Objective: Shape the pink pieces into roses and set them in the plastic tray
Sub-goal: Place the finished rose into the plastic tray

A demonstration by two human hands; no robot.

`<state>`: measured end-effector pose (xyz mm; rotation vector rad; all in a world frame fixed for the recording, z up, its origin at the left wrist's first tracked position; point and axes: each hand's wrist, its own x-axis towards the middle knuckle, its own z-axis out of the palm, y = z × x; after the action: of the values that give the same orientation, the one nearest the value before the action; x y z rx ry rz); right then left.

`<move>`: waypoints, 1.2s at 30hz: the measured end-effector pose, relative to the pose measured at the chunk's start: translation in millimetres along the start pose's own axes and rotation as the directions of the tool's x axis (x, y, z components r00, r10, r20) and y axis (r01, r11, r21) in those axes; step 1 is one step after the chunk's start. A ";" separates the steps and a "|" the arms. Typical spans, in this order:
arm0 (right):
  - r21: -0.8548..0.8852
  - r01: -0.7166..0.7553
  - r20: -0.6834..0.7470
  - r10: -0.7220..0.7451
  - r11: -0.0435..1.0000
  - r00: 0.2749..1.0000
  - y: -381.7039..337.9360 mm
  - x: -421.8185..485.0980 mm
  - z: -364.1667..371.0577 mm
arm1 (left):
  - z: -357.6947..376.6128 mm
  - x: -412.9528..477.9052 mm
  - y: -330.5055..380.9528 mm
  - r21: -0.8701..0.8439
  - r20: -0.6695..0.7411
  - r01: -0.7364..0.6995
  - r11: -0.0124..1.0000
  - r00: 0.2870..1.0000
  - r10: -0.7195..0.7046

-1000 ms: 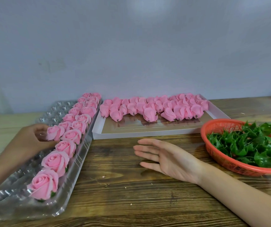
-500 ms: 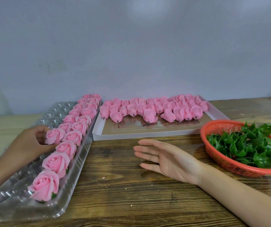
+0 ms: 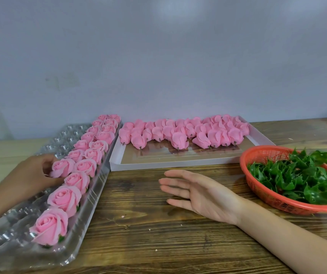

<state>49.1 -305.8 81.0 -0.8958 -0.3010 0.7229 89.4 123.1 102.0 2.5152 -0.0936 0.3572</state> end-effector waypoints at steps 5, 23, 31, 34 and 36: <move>-0.003 0.004 0.001 -0.004 1.000 1.000 -0.3 -0.1 0.5 | -1.9 -0.2 5.6 -0.045 0.035 0.039 0.998 0.999 -0.038; -0.021 0.004 -0.005 -0.004 1.000 1.000 -0.3 -0.9 3.0 | -0.5 -6.7 19.3 -0.127 0.041 0.184 0.975 0.983 -0.180; -0.025 0.003 -0.005 -0.003 1.000 1.000 -0.4 -0.9 2.8 | -17.2 -17.8 56.0 0.084 -0.138 -0.008 0.996 0.990 0.020; -0.021 -0.001 -0.007 0.001 1.000 1.000 -0.1 -0.6 2.8 | -17.9 -47.6 119.4 0.192 -0.208 -0.274 0.942 0.927 0.312; -0.017 -0.002 -0.010 0.002 1.000 1.000 -0.1 -0.6 3.1 | -2.0 -75.2 164.5 0.147 -0.151 -0.377 0.914 0.905 0.398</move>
<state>47.1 -304.3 83.0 -0.9159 -0.2980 0.7183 -7.3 -12.1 173.2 2.5549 -0.5234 0.7673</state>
